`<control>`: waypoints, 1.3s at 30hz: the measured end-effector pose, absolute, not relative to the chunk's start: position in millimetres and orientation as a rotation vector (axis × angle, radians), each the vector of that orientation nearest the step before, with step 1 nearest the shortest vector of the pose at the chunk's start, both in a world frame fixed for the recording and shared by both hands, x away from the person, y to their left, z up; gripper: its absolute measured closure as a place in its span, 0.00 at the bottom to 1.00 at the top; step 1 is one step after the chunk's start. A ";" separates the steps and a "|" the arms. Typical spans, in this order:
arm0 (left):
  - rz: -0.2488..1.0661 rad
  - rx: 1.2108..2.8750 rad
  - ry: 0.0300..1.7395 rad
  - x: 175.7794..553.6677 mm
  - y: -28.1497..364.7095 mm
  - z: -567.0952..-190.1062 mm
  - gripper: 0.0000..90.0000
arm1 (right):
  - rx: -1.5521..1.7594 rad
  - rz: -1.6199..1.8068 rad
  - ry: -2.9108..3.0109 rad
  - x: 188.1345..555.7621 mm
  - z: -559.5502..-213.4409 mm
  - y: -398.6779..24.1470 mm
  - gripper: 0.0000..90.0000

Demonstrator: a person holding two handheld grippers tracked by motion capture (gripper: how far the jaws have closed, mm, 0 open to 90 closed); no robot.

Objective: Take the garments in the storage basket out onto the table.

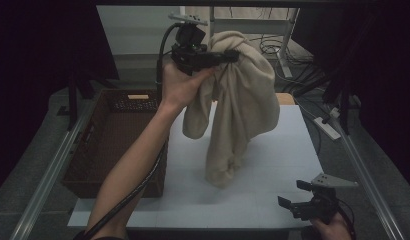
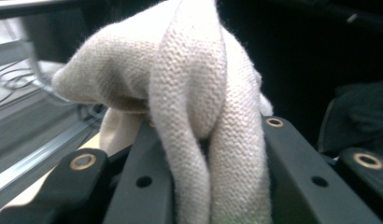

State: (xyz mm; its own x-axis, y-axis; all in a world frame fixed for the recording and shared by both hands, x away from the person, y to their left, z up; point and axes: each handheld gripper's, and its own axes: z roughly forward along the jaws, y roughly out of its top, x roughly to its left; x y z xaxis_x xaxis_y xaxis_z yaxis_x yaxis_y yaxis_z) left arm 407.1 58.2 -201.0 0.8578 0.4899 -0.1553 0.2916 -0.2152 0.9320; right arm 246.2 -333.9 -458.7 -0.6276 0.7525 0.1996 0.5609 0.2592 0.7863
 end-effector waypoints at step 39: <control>0.203 2.038 0.790 438.5 41.0 -343.9 0.83 | 1.207 1.293 2.353 247.1 -459.1 -331.6 0.01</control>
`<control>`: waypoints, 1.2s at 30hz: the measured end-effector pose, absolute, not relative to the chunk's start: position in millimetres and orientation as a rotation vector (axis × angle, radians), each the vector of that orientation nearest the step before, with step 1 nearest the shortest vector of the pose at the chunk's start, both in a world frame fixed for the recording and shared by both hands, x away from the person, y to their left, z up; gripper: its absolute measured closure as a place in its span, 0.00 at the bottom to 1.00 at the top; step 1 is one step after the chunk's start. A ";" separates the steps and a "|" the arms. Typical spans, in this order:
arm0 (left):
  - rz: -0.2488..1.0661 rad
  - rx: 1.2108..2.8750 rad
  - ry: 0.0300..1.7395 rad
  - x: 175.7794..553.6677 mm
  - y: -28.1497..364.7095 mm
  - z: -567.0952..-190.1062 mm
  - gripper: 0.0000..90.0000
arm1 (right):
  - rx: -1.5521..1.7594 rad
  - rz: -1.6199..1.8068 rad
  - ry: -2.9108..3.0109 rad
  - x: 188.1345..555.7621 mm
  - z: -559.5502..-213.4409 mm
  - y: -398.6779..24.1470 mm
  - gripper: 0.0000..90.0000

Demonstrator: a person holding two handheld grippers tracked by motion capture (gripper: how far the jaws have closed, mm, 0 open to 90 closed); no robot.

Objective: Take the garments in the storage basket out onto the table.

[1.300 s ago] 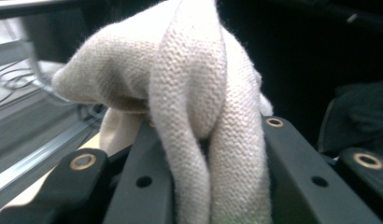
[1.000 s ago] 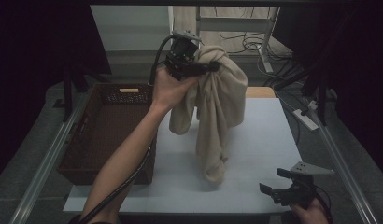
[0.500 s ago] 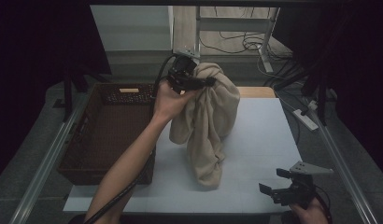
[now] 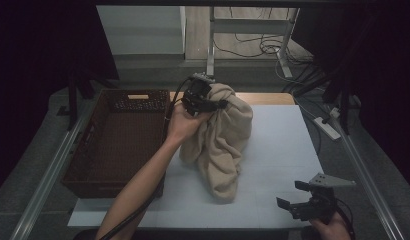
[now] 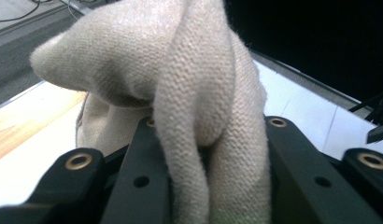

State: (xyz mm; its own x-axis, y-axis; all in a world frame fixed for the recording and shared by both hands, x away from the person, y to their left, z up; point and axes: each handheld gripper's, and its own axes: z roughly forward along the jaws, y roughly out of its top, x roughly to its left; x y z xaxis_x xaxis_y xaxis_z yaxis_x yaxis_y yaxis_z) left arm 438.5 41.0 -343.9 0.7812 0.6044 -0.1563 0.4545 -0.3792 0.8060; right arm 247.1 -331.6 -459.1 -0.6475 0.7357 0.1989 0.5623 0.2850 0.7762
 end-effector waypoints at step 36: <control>0.133 2.175 0.901 436.6 11.4 -461.9 0.63 | 1.221 1.258 2.365 248.4 -460.0 -329.8 0.01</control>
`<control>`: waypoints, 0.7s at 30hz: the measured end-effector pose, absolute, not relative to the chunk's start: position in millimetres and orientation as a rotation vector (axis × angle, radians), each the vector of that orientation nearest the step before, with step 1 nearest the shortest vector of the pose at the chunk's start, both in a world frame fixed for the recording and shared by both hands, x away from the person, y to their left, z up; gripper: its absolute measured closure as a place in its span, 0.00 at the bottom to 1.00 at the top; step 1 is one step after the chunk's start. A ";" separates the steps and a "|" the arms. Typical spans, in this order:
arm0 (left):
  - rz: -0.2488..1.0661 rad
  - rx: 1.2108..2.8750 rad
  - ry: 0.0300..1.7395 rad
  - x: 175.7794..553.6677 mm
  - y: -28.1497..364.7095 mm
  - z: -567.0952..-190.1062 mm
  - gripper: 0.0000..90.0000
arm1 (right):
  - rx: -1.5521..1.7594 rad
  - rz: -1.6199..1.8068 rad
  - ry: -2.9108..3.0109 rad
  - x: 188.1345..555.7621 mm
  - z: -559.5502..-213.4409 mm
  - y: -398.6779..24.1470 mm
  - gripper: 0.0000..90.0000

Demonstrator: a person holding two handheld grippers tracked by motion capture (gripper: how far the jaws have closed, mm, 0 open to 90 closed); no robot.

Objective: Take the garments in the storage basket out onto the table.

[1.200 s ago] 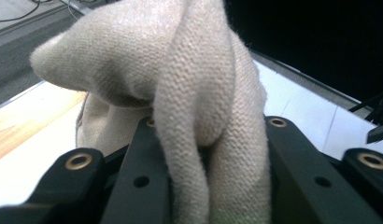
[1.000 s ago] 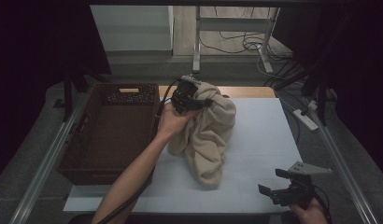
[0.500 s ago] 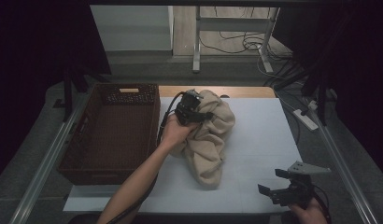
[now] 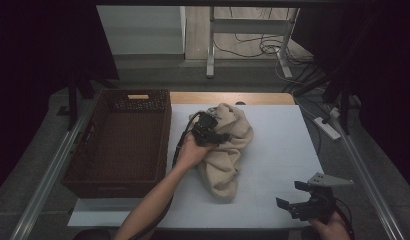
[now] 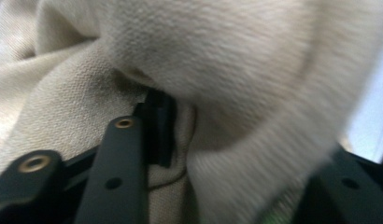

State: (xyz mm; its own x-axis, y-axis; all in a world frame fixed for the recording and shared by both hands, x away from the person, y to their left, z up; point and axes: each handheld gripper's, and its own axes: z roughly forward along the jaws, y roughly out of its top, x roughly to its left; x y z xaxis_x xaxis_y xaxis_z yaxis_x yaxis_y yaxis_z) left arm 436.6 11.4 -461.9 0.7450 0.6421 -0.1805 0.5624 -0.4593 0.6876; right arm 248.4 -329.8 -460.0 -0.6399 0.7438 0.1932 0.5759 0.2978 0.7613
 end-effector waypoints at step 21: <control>0.048 2.138 0.890 434.7 13.8 -489.3 0.21 | 1.233 1.248 2.377 249.8 -460.7 -329.5 0.01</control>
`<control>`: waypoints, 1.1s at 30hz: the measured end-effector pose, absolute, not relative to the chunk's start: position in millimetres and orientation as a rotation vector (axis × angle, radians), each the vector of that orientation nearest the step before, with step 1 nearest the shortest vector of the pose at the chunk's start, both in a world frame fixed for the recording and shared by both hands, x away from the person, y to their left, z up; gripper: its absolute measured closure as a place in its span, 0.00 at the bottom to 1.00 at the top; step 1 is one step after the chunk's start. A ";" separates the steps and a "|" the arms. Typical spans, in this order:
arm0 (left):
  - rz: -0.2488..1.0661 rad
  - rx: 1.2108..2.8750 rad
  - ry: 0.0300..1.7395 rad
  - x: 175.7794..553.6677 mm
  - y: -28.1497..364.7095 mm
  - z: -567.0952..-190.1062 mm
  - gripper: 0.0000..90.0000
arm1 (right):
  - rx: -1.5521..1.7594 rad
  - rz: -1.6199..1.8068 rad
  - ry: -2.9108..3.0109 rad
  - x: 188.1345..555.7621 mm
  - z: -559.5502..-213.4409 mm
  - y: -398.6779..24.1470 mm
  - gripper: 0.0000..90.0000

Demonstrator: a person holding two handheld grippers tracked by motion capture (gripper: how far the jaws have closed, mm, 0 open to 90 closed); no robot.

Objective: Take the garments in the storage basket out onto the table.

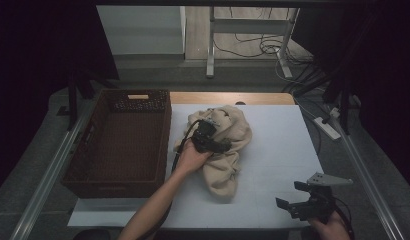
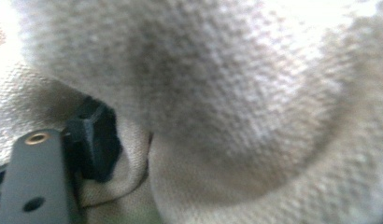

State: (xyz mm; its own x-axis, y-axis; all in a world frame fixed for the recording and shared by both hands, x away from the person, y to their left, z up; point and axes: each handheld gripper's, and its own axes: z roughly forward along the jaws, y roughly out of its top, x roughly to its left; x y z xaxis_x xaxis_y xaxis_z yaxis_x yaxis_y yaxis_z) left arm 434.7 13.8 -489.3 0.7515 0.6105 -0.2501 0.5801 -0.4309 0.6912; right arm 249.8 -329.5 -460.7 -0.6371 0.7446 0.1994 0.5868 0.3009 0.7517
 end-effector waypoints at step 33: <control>0.026 2.093 0.766 421.3 24.4 -457.0 0.02 | 1.240 1.252 2.380 250.2 -460.8 -329.8 0.01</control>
State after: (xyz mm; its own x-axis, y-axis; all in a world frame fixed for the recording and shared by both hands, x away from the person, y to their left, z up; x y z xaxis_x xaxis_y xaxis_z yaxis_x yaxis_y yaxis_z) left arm 421.3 24.4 -457.0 0.8096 0.5293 -0.2538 0.5106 -0.4217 0.7493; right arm 250.2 -329.8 -460.8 -0.6361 0.7434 0.2069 0.5917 0.2977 0.7492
